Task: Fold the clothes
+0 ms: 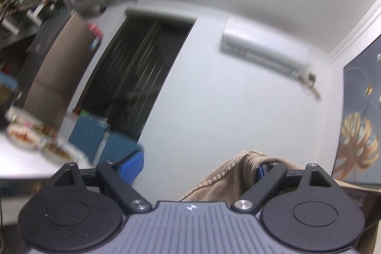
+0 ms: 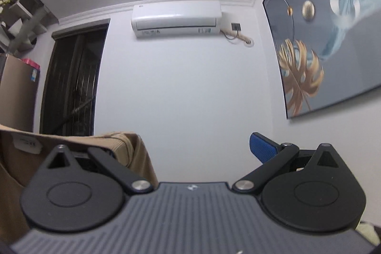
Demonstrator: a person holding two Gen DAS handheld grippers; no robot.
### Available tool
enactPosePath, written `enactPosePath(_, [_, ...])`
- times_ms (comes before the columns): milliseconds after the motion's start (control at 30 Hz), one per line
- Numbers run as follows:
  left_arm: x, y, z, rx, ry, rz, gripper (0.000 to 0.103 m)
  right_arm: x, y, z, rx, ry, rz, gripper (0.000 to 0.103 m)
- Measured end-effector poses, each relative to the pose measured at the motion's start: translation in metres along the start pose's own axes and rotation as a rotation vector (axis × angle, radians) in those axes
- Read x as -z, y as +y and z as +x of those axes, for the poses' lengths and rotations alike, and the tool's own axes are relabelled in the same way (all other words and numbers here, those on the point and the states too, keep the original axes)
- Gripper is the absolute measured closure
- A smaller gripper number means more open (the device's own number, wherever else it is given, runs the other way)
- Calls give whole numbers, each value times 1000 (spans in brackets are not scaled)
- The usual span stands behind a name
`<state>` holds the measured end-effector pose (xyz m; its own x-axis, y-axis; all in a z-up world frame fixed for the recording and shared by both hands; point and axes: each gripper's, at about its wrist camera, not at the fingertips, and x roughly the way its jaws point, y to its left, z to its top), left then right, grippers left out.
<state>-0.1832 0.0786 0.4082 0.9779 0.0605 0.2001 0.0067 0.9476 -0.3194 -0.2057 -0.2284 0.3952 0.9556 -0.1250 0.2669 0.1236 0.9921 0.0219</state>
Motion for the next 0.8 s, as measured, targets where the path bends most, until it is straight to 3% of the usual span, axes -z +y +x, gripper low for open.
enactPosePath(133, [-14, -23, 30, 32, 28, 4, 11, -28, -10, 32, 14, 26, -46, 0])
enactPosePath(233, [14, -27, 69, 41, 103, 6, 11, -6, -16, 64, 14, 104, -66, 0])
enactPosePath(500, [201, 18, 221, 6, 310, 105, 10, 165, -27, 158, 48, 350, -90, 0])
enactPosePath(733, [378, 54, 374, -35, 415, 257, 10, 343, -18, 312, 79, 541, -93, 0])
enactPosePath(800, [434, 68, 420, -55, 481, 282, 10, 401, -16, 356, 98, 600, -91, 0])
